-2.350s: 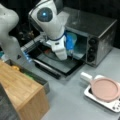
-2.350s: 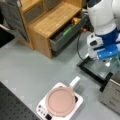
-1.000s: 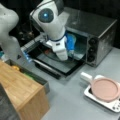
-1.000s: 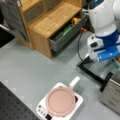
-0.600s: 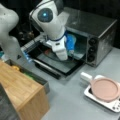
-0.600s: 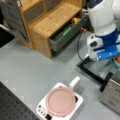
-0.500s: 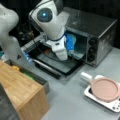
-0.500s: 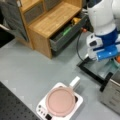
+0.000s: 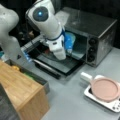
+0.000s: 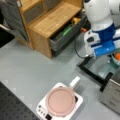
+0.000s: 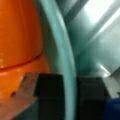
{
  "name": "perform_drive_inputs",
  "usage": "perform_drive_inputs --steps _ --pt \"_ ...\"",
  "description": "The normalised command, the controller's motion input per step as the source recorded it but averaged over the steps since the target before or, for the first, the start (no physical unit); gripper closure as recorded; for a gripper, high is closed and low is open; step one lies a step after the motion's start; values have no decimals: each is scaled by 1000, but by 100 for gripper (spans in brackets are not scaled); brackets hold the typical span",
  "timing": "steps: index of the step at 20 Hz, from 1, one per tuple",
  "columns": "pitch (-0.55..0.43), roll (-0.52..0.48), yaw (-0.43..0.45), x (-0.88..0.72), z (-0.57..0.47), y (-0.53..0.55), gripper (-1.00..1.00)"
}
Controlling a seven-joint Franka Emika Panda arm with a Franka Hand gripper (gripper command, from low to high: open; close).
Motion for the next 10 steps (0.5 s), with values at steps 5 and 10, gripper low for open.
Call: perform_drive_inputs --steps 5,10 --pt "96 -74 141 162 191 -185 100" --pt "116 -109 156 204 173 -153 100"
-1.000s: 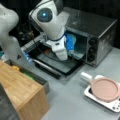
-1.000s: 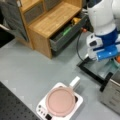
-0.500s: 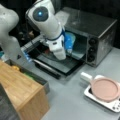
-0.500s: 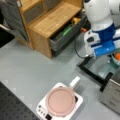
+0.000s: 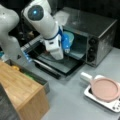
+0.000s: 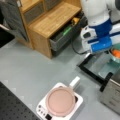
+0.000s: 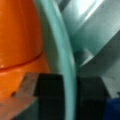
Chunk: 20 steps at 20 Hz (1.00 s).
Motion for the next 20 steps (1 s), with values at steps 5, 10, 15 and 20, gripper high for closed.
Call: perform_drive_inputs --steps 5,10,15,20 --pt "144 -113 155 202 152 -98 100" --pt "171 -186 137 267 227 -179 100" --pt "185 -182 94 304 266 -212 100" --pt "188 -144 67 234 181 -121 100"
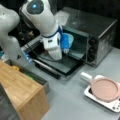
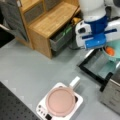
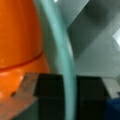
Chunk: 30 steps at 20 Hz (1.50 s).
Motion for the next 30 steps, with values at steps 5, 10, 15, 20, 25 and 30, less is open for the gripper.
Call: perform_drive_inputs --steps 5,10,15,20,25,30 --pt "174 -358 -200 276 199 -143 100" --pt "175 -351 -102 393 285 -224 100" --pt "218 -193 -24 445 303 -269 100" --pt "248 -115 -55 500 316 -303 100" --pt "244 -71 -71 593 326 -289 100" --pt "234 -76 -77 758 238 -276 100"
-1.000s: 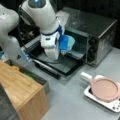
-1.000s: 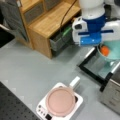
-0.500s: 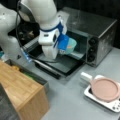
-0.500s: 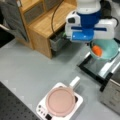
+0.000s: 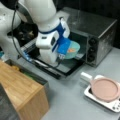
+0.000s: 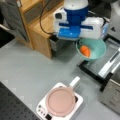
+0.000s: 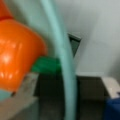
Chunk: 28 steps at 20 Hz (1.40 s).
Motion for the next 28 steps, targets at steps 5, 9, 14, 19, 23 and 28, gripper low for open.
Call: perform_drive_inputs --steps 5,9,14,19,23,28 --pt "258 -105 -125 885 240 -226 100" --pt "295 -163 -105 778 195 -284 100" --pt "279 -151 -5 626 123 -435 100" --pt "286 -171 140 527 103 -488 100" --pt "250 -168 271 434 48 -428 100" --pt "146 -102 241 443 -78 -311 100"
